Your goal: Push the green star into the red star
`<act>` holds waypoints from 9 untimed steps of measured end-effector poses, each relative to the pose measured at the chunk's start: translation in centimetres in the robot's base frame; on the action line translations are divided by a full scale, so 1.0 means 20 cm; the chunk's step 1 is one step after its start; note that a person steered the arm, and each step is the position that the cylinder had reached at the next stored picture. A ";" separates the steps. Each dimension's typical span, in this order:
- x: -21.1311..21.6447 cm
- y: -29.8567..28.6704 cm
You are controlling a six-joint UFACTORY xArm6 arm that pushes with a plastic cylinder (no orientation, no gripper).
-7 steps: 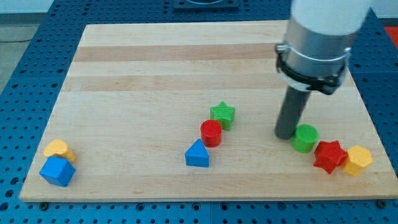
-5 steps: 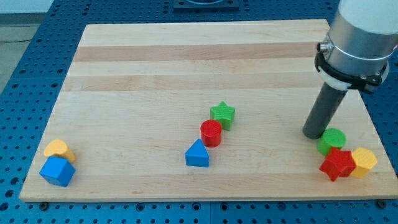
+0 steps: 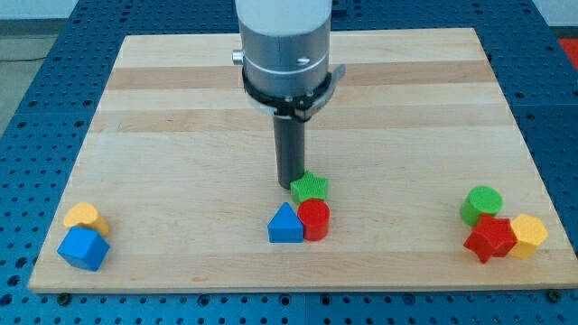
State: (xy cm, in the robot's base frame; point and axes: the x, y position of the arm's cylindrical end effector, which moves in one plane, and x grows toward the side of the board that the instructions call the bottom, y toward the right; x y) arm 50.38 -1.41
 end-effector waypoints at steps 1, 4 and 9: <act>0.09 0.00; 0.18 0.07; 0.18 0.86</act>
